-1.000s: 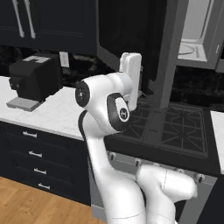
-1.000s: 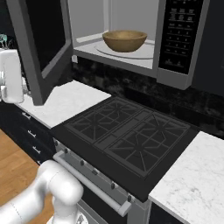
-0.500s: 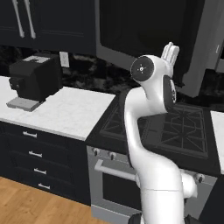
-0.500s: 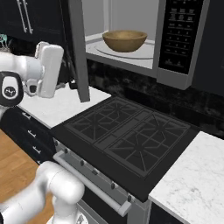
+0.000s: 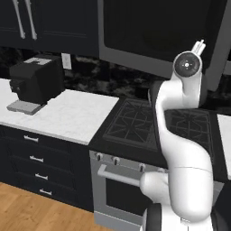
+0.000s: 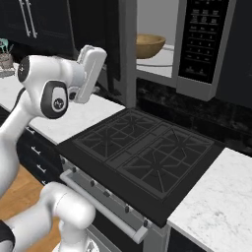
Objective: Pick the lemon wedge from the sink and place it in the bowl. Then pick the bowl and place it in the microwave. Then close the microwave door and press the start button.
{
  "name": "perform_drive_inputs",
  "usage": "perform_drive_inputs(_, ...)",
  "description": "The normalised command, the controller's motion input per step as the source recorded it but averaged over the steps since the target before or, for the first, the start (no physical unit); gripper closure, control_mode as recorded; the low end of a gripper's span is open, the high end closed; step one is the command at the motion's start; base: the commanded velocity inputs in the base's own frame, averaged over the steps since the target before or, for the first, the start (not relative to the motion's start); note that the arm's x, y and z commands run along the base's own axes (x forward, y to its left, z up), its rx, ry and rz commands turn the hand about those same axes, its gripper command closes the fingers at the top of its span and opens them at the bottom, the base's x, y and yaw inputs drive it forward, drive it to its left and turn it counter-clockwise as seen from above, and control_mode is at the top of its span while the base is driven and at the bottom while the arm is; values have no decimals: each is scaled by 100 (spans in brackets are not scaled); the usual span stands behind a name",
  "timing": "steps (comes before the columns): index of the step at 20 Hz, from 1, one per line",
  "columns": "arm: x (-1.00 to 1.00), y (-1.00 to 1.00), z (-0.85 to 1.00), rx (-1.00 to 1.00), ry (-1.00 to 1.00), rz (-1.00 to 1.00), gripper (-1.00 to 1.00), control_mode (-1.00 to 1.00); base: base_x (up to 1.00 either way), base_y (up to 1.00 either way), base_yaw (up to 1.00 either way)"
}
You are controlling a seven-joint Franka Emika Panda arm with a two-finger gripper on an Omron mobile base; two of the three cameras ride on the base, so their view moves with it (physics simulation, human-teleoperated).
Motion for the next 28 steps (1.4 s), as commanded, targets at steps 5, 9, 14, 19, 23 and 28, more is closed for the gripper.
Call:
perform_drive_inputs(5, 25, 0, 0, 0, 0, -4, -100, -100, 0, 0, 0)
perform_drive_inputs(9, 44, -1, 0, -6, 4, -3, -100, -100, 0, 0, 0)
perform_drive_inputs(14, 66, -5, 0, -12, 5, 0, -100, -100, 0, 0, 0)
perform_drive_inputs(19, 74, -7, 0, -13, 1, -2, -100, -100, 0, 0, 0)
perform_drive_inputs(23, 52, -40, 0, -5, -2, 0, -100, -100, 0, 0, 0)
perform_drive_inputs(28, 57, -51, 0, 0, -1, 0, -100, -100, 0, 0, 0)
